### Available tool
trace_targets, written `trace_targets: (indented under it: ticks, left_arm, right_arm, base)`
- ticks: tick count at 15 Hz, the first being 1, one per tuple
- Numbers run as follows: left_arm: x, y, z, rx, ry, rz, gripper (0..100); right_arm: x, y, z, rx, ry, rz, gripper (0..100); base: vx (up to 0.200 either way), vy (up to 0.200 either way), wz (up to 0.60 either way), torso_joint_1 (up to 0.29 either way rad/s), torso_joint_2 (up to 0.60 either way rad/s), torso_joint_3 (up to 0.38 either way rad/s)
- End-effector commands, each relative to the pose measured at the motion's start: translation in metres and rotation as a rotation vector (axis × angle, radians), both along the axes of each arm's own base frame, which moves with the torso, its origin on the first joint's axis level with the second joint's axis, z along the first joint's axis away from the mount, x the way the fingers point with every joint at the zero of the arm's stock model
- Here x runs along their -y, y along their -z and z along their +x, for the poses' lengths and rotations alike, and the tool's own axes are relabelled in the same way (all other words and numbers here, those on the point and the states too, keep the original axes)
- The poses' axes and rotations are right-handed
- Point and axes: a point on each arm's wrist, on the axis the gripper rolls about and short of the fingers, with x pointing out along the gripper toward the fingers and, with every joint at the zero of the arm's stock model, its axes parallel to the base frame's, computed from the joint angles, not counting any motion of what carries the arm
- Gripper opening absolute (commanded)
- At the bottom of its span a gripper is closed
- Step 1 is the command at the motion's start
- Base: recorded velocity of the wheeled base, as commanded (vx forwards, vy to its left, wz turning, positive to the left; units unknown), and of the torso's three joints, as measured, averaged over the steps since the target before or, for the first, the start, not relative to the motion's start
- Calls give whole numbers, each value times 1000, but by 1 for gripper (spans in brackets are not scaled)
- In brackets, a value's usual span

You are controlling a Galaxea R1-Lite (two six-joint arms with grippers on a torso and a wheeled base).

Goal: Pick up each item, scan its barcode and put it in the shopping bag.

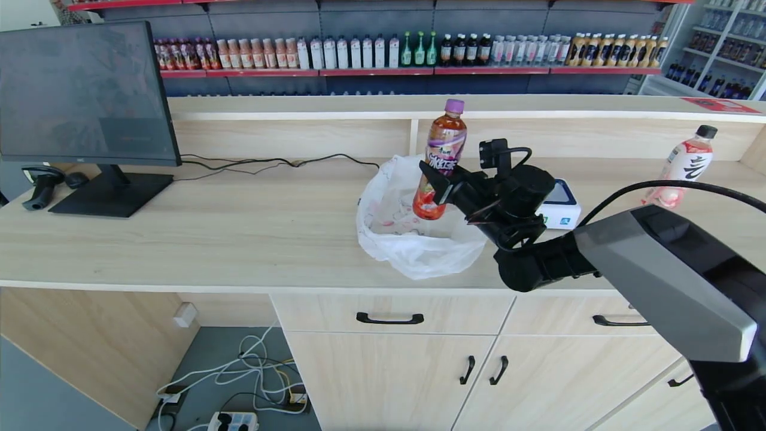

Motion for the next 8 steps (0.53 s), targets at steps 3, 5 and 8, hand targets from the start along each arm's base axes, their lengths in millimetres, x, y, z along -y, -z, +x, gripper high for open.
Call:
trace_targets:
  ticks: [3,5,8]
  left_arm:
    - [0,0,0,1,-1,0,100]
    - [0,0,0,1,1,0,100]
    - [0,0,0,-1,-1,0,100]
  right_arm:
    - [-22,18,-5,-10,-45,-5,0]
    - [-24,27,-5,-26,-35,-4,0]
    - [-23,47,-6,-44,-34,-10,0]
  base:
    - [0,0,0,0,0,0]
    - [0,0,0,0,0,0]
    - [0,0,0,0,0,0]
